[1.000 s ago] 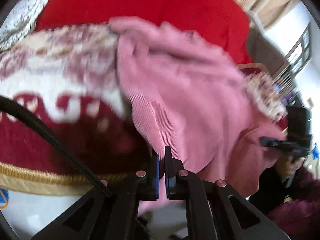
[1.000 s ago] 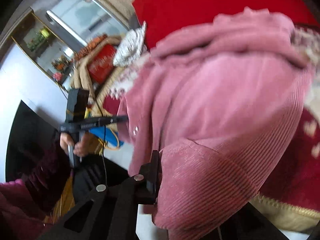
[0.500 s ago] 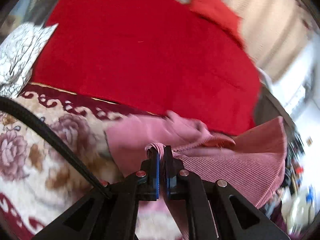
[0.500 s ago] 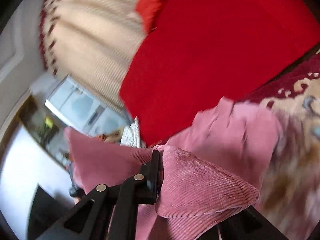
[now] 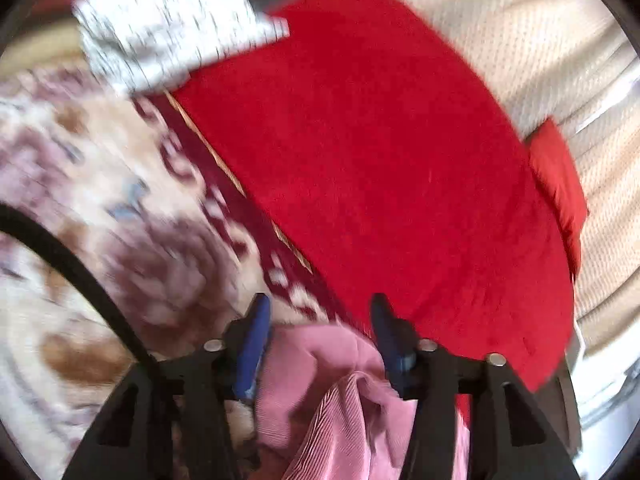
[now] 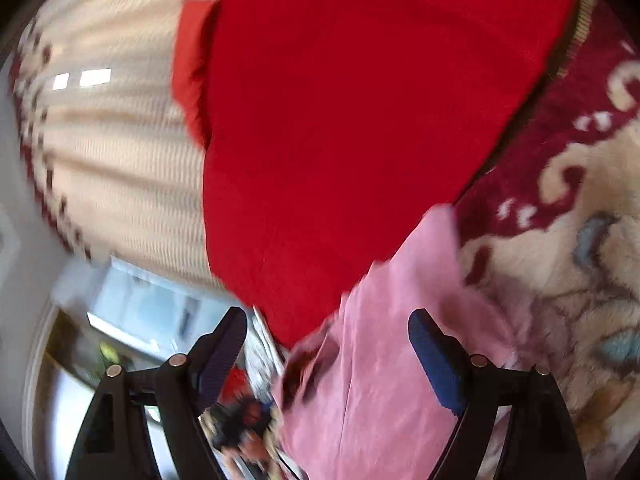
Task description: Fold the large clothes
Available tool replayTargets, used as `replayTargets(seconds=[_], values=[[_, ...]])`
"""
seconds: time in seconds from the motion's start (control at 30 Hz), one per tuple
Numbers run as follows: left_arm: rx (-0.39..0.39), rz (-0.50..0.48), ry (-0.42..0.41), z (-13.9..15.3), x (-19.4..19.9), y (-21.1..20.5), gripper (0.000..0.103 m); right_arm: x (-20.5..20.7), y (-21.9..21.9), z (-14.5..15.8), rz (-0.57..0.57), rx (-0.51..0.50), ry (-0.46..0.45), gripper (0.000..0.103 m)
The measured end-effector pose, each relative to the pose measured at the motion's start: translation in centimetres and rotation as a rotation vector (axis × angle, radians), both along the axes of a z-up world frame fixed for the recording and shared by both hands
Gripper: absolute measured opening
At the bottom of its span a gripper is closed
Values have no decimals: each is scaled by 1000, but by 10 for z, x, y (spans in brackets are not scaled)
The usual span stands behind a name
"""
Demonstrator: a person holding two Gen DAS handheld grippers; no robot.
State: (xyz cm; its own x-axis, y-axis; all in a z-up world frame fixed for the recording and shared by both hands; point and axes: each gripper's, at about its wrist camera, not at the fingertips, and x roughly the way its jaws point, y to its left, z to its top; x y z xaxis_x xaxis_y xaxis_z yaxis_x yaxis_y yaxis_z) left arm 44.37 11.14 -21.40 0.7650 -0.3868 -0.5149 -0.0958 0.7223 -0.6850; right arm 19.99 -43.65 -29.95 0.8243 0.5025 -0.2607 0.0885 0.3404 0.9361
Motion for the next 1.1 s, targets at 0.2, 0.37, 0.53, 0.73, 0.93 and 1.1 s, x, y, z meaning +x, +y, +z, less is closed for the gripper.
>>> replayTargets(seconds=[0.2,0.37,0.53,0.73,0.93,1.1], values=[[361,-355,57,5,-37,-101,54,10,63,28,151,-224,-17,69],[421,-556,189,-21,-35,-161,54,16,90,19,213,-259,27,66],[308,-555,262,-27,34,-164,55,26,95,8,210,-254,52,66],[279,-271,116,18,79,-114,55,11,71,13,139,-249,4,66],[342,-263,65,32,8,-87,63,16,76,18,158,-268,-1,66],[574,-326,97,-4,-56,-116,63,28,96,-2,257,-381,173,56]])
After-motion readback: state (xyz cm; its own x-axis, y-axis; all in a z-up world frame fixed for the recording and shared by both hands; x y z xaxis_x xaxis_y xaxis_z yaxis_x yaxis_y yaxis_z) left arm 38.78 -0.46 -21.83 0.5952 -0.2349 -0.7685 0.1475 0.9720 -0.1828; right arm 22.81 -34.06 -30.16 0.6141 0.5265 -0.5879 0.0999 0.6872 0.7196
